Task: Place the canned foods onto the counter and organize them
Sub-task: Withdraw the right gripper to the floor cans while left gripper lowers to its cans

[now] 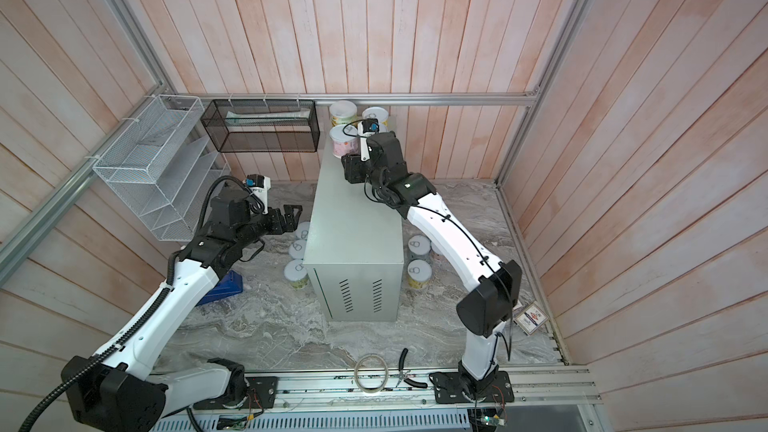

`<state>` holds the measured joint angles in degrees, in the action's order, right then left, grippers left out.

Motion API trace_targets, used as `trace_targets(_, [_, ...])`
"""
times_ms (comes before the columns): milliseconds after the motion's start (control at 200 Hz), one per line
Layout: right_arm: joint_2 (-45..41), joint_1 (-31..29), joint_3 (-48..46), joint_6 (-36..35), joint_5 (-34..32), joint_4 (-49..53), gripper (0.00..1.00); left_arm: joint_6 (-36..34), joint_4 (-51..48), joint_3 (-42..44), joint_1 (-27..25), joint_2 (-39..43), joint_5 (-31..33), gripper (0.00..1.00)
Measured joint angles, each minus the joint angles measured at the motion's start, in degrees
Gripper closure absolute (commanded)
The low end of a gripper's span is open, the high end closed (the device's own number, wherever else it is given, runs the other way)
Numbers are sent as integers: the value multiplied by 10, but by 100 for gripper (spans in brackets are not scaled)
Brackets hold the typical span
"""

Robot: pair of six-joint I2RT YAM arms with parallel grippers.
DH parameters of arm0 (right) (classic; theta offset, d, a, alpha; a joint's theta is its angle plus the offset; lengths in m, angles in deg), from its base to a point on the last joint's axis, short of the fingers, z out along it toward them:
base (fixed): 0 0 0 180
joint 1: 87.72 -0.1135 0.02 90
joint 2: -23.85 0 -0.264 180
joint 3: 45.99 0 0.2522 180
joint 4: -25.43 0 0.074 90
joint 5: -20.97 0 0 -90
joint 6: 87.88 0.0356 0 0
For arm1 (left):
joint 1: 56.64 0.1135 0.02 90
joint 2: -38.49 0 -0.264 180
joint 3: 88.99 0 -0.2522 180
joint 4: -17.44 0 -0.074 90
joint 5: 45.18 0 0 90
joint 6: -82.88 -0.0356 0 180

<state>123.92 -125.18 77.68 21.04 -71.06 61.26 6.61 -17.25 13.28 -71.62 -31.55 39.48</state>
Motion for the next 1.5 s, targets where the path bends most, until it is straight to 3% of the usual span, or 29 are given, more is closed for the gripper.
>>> trace_targets(175, [-202, 8, -118, -9, -10, 5, 40, 16, 4, 51, 0, 18, 7, 0])
trace_targets(295, [-347, 49, -203, -5, -28, -6, 38, 29, 3, 78, 0, 32, 7, 0])
trace_targets(445, [-442, 112, -301, 11, -42, 8, 32, 40, -7, 97, -5, 40, 12, 0])
trace_targets(575, [-461, 138, -396, 26, -46, 38, 22, 49, -25, 114, -22, 59, 29, 0])
trace_targets(930, [-469, 144, -631, 97, -20, 58, 19, 94, -73, 183, -66, 85, 84, 0])
trace_targets(1185, [-484, 144, -686, 125, 11, 26, 18, 110, -71, 225, -66, 77, 88, 0])
trace_targets(1495, [-474, 144, -708, 141, 36, -2, 19, 114, -12, 239, -66, 6, 86, 0])
